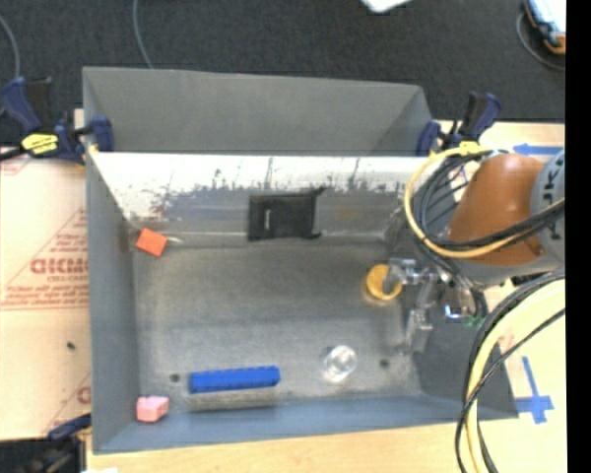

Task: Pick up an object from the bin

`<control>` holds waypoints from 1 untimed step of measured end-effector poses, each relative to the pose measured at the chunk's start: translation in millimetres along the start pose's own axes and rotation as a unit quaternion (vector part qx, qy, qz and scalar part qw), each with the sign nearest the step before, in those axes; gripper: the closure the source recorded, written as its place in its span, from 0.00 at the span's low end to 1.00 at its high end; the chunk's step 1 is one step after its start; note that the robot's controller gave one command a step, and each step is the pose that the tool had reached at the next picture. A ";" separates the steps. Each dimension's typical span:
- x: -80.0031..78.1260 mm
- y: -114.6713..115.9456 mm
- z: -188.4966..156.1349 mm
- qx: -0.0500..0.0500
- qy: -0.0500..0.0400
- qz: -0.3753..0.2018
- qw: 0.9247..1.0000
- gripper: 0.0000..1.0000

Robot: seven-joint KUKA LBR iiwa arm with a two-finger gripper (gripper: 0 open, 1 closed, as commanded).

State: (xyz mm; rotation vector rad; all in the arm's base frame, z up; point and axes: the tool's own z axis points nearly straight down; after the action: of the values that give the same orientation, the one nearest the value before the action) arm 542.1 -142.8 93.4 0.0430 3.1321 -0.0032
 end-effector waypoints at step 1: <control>-36.1 6.4 17.3 0.000 0.005 -0.103 0.995 0.00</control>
Offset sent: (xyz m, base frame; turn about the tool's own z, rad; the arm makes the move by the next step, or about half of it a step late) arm 0.0940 -0.0175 -0.0234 -0.1939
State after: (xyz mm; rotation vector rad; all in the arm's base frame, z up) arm 578.5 -137.4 76.4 -0.2809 3.1303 -0.0037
